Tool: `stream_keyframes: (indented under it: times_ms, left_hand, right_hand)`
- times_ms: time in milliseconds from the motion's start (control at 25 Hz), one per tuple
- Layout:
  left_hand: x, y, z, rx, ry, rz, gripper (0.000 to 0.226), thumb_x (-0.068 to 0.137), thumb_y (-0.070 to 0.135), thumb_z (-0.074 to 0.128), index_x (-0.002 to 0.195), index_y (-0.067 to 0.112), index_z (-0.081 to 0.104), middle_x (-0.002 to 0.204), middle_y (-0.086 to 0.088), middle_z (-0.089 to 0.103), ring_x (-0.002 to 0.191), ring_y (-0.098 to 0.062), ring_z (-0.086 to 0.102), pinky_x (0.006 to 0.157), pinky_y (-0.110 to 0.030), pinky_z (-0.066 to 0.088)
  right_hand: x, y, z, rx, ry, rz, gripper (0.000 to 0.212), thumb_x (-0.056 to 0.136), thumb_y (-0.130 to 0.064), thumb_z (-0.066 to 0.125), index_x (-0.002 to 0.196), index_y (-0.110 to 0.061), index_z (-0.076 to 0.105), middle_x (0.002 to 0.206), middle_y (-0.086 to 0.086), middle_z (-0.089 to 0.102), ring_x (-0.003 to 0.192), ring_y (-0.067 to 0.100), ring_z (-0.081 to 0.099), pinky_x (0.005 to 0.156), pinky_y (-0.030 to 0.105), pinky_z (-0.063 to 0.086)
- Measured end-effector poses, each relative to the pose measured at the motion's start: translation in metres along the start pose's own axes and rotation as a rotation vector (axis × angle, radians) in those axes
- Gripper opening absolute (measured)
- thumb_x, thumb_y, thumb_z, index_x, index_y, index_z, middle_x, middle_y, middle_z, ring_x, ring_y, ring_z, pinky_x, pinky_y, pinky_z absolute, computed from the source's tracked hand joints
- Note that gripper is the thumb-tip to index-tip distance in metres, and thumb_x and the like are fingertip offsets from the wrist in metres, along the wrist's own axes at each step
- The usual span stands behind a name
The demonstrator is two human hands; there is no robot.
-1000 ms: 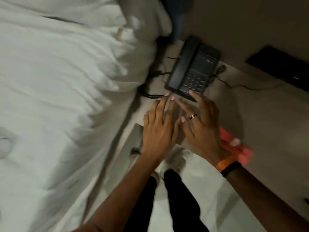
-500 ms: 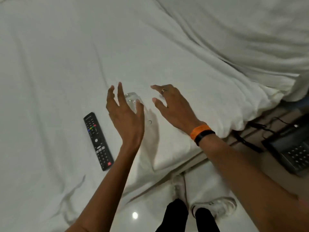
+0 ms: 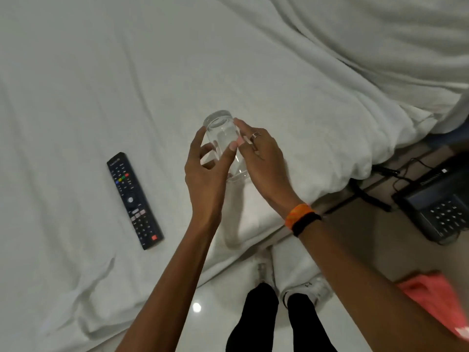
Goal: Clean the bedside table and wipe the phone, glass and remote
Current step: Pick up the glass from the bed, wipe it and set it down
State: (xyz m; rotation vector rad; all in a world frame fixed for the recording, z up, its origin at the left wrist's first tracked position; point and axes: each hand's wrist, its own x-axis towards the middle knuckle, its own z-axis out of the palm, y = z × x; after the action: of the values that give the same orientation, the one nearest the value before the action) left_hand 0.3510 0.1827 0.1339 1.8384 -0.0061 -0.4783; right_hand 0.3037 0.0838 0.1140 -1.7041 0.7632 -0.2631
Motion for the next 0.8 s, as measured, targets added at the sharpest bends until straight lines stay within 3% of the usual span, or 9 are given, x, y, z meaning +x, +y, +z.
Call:
stream_keyframes:
  times_ms: [120,240,400,520,640,720,800]
  left_hand:
    - [-0.034,0.010,0.052,-0.056,-0.214,0.028,0.064,0.082,0.036,0.083,0.137,0.045,0.052,0.120,0.010,0.068,0.096,-0.008,0.075,0.068,-0.030,0.064]
    - [-0.072,0.009,0.112,-0.071,-0.505,-0.012,0.060,0.085,0.019,0.080,0.136,0.037,0.054,0.120,0.000,0.070,0.097,-0.015,0.076,0.068,-0.031,0.063]
    - [-0.135,-0.027,0.197,-0.034,-0.871,-0.145,0.056,0.083,0.025,0.077,0.134,0.025,0.053,0.116,-0.006,0.073,0.096,-0.019,0.074,0.069,-0.035,0.063]
    - [-0.185,-0.074,0.245,0.116,-1.016,-0.243,0.057,0.082,0.031,0.082,0.130,0.024,0.052,0.114,-0.007,0.073,0.092,-0.015,0.076,0.062,-0.029,0.061]
    - [-0.215,-0.127,0.272,0.247,-1.057,-0.344,0.058,0.080,0.026,0.084,0.128,0.022,0.053,0.110,-0.012,0.074,0.079,-0.011,0.076,0.060,-0.033,0.062]
    - [-0.218,-0.151,0.278,0.322,-1.053,-0.359,0.058,0.082,0.027,0.082,0.131,0.027,0.051,0.113,-0.012,0.073,0.085,-0.017,0.075,0.066,-0.037,0.064]
    - [-0.218,-0.171,0.280,0.372,-1.069,-0.387,0.056,0.087,0.029,0.077,0.135,0.032,0.049,0.117,-0.011,0.073,0.097,-0.028,0.075,0.071,-0.044,0.065]
  right_hand:
    - [-0.039,0.013,-0.063,0.131,0.243,0.022,0.041,0.102,-0.017,0.053,0.141,-0.026,0.057,0.129,-0.006,0.059,0.126,0.014,0.055,0.113,0.044,0.043]
    - [-0.084,0.035,-0.128,0.179,0.486,0.067,0.043,0.097,-0.015,0.057,0.140,-0.023,0.059,0.130,-0.003,0.054,0.125,0.015,0.056,0.111,0.043,0.047]
    - [-0.164,0.094,-0.200,0.119,0.723,0.181,0.045,0.096,-0.016,0.063,0.141,-0.022,0.056,0.137,0.001,0.050,0.129,0.014,0.051,0.109,0.030,0.048]
    - [-0.232,0.155,-0.225,0.064,0.729,0.272,0.048,0.098,-0.018,0.059,0.145,-0.021,0.051,0.146,-0.001,0.047,0.140,0.014,0.043,0.117,0.041,0.041]
    - [-0.292,0.226,-0.232,-0.027,0.703,0.334,0.052,0.096,-0.012,0.056,0.147,-0.017,0.048,0.150,0.004,0.049,0.141,0.016,0.044,0.119,0.042,0.039]
    - [-0.318,0.272,-0.236,-0.334,0.610,0.367,0.055,0.091,-0.004,0.056,0.144,-0.017,0.052,0.149,0.008,0.051,0.139,0.024,0.046,0.116,0.051,0.038]
    - [-0.338,0.316,-0.238,-0.740,0.371,0.411,0.053,0.095,-0.015,0.055,0.147,-0.026,0.049,0.156,0.006,0.044,0.145,0.030,0.038,0.116,0.060,0.032]
